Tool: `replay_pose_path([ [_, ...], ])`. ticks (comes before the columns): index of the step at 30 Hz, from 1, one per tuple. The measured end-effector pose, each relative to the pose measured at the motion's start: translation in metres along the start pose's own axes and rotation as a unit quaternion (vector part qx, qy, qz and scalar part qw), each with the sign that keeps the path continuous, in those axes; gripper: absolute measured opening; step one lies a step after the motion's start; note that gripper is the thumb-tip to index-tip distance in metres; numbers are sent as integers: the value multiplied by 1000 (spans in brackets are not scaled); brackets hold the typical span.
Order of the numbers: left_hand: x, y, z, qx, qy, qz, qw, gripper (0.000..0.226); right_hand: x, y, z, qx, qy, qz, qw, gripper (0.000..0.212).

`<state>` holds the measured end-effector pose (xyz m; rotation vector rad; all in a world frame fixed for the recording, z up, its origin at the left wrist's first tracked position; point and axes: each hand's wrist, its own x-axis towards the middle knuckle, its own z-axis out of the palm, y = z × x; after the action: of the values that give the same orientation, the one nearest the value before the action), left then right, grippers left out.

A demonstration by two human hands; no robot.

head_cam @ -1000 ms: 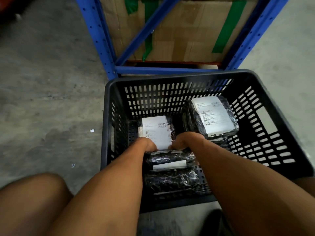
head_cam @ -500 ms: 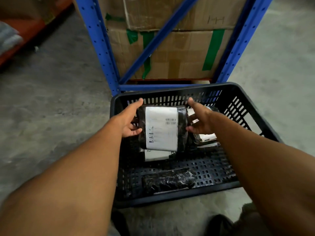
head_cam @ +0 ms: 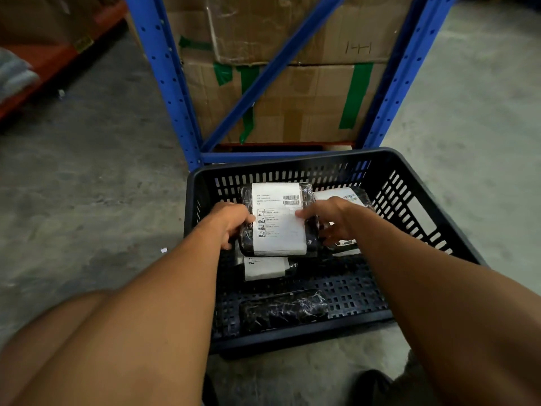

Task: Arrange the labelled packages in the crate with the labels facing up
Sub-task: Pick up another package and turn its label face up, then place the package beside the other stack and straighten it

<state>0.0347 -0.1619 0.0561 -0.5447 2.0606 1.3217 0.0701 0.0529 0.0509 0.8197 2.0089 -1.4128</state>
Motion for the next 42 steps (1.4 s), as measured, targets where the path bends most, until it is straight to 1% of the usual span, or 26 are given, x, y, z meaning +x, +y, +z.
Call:
replay_pose_path([
  [1,0,-3,4,-7,5,1,1000,40,1,-1,8,-2,19,-5,1000,43],
  [4,5,-15,14,-16,4,4,1000,50,5,-1,32,-13,59,-16,998,46],
  [7,14,-30,22,64,70,20,995,56,15,4,53,-40,85,-33,995,45],
  [9,19,-40,26,94,107,24,990,61,21,9,62,-68,110,-39,991,34],
  [11,27,-50,30,104,110,26,988,64,27,12,69,-86,143,-33,985,29],
  [13,35,-54,33,123,109,25,986,66,34,15,74,-107,168,-24,980,32],
  [17,52,-54,37,129,116,6,985,71,49,17,79,-131,187,-6,974,34],
  [22,72,-62,46,142,126,-23,982,69,69,26,86,-134,191,15,972,35],
  [26,80,-56,50,196,164,-47,966,53,76,24,84,-127,195,30,972,39],
  [28,82,-55,50,198,161,-47,966,50,77,23,82,-132,193,27,972,41],
  [31,79,-57,51,212,150,-47,965,45,75,23,86,-143,195,21,970,34],
  [32,76,-56,51,234,148,-50,960,43,73,24,88,-152,190,16,970,28],
  [33,73,-56,50,252,142,-51,956,47,71,26,89,-163,178,10,970,23],
  [34,69,-55,49,276,129,-53,951,57,69,29,89,-172,159,2,972,23],
  [36,58,-55,44,340,83,-61,935,77,59,36,83,-202,87,-1,975,38],
  [37,52,-57,40,382,54,-56,921,81,51,40,77,-231,47,2,972,43],
  [38,46,-58,37,402,31,-68,913,82,42,43,71,-267,11,7,963,43],
  [40,36,-62,35,428,-15,-78,901,72,25,48,57,-347,-53,41,935,34],
  [42,24,-63,37,435,-100,-120,887,59,11,52,47,-419,-104,90,897,36],
])
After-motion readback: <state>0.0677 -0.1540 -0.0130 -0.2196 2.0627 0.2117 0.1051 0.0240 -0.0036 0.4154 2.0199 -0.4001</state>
